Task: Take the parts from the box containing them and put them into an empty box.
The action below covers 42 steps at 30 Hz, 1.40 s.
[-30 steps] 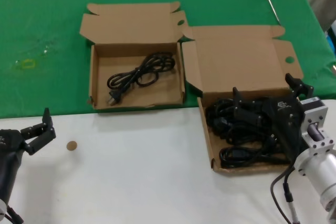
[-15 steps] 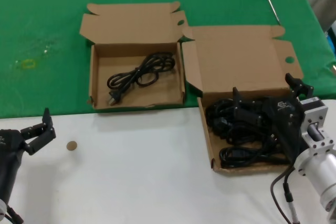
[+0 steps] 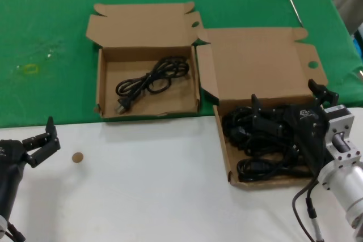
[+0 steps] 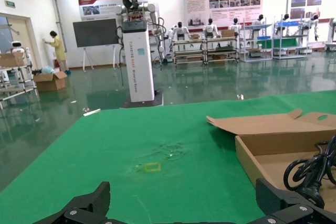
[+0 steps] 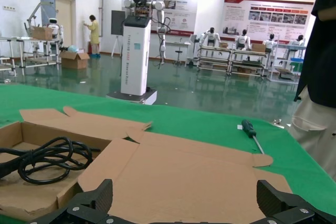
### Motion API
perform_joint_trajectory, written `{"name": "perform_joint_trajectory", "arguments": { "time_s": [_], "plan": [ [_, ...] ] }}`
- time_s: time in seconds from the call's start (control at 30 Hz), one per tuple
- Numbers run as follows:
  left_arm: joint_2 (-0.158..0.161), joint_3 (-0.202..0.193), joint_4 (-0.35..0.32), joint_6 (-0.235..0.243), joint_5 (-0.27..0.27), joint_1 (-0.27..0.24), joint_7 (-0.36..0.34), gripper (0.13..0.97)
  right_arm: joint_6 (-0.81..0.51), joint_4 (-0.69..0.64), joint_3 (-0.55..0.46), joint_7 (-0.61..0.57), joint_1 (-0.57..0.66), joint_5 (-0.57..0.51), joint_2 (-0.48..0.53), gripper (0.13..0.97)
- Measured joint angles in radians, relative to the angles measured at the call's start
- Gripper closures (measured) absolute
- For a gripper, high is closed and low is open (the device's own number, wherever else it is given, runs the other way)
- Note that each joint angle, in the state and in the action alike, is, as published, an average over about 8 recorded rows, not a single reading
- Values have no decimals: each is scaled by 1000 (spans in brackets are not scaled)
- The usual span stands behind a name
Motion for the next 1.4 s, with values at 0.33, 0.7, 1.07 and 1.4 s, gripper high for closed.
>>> {"name": "perform_joint_trajectory", "arguments": {
  "time_s": [0.33, 0.7, 1.07, 1.4],
  "plan": [
    [0, 0, 0, 0, 0, 0, 0, 132, 0, 0, 0, 0, 0, 0, 0, 129],
    [0, 0, 0, 0, 0, 0, 0, 132, 0, 0, 0, 0, 0, 0, 0, 129],
    [0, 0, 0, 0, 0, 0, 0, 132, 0, 0, 0, 0, 0, 0, 0, 129],
    [0, 0, 0, 0, 0, 0, 0, 132, 0, 0, 0, 0, 0, 0, 0, 129]
  ]
}}
